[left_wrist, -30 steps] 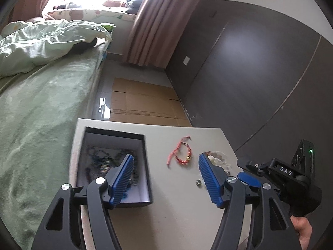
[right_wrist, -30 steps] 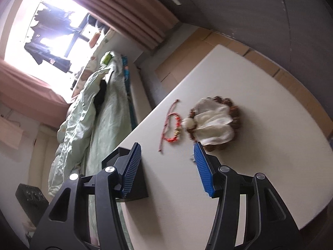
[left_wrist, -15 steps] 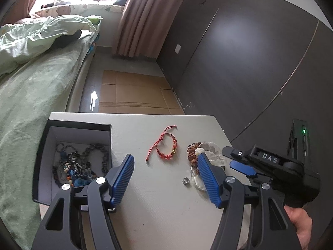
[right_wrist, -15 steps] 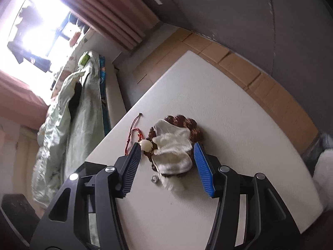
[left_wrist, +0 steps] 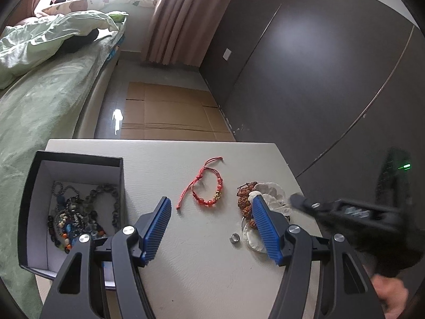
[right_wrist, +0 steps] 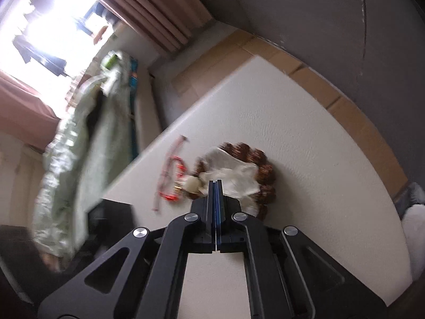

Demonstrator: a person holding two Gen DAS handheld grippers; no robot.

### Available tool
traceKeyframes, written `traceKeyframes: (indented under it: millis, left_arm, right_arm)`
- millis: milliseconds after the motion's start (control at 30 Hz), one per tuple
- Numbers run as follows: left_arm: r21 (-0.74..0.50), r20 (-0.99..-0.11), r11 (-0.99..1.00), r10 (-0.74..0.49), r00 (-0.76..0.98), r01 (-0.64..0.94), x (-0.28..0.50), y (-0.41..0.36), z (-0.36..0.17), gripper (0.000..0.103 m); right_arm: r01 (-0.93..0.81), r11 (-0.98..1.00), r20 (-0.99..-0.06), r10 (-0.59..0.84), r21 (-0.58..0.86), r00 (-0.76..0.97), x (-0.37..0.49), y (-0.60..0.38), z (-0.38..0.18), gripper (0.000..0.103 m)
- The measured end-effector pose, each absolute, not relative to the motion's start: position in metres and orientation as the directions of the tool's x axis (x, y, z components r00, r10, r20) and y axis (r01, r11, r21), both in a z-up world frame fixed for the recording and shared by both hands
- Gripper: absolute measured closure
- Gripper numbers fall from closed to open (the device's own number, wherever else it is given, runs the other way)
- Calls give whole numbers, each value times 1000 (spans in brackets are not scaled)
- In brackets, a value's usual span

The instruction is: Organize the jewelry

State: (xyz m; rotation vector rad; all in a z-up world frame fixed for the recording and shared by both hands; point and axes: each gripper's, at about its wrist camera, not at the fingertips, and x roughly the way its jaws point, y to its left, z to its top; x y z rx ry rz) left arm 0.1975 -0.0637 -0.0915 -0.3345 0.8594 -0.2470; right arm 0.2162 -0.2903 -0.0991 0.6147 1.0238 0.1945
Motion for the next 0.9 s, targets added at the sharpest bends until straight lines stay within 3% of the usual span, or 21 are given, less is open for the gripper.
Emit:
traceKeyframes:
  millis: [133,300,367,400,433,467,667,700,767,833,900]
  left_arm:
    - [-380,-700,921,-344,626,81,200,-70,-95,42]
    - [-383,-703,922,-336,627,65,202,-72,-101,42]
    - [-386,-703,921,-335,627,60,204,-73,-102,42]
    - [-388,-703,920,-336,626,57,205,-72,-103,42]
    - [-391,-704,919,-336,626,54,206,-72,-104,42]
    - [-393,-704,918,-337,626,52,208,-72,-105,42]
    - [-401,-703,915,-339,625,45,217,-68,-107,42]
    - [-403,-703,914,-340,625,44,219,-67,-107,42]
    - [-407,-704,912,-342,623,40,224,-66,-109,42]
    - [-404,-706,914,-336,623,35,226,-66,-111,42]
    - [-395,-710,918,-326,624,30,230,-67,-112,42]
  right_arm:
    - [118,827,-726,403,550,557,213,-299,-83,101]
    - [132,821,-764,440,555,472,225,-301,-95,100]
    - [122,834,-771,429,539,470,225,-298,-94,80]
    - [122,842,-775,414,525,477,225,-297,-93,55]
    - [126,848,-775,398,515,491,224,-298,-91,38]
    - [126,850,-772,389,511,502,224,-299,-90,38]
    - [111,881,-799,355,459,486,232,-290,-99,39]
    - [105,893,-813,342,437,471,236,-285,-103,45]
    - [92,906,-839,340,414,424,241,-276,-115,67]
    - [94,913,-861,336,398,382,243,-272,-123,101]
    - [97,910,-848,332,403,413,240,-276,-115,101]
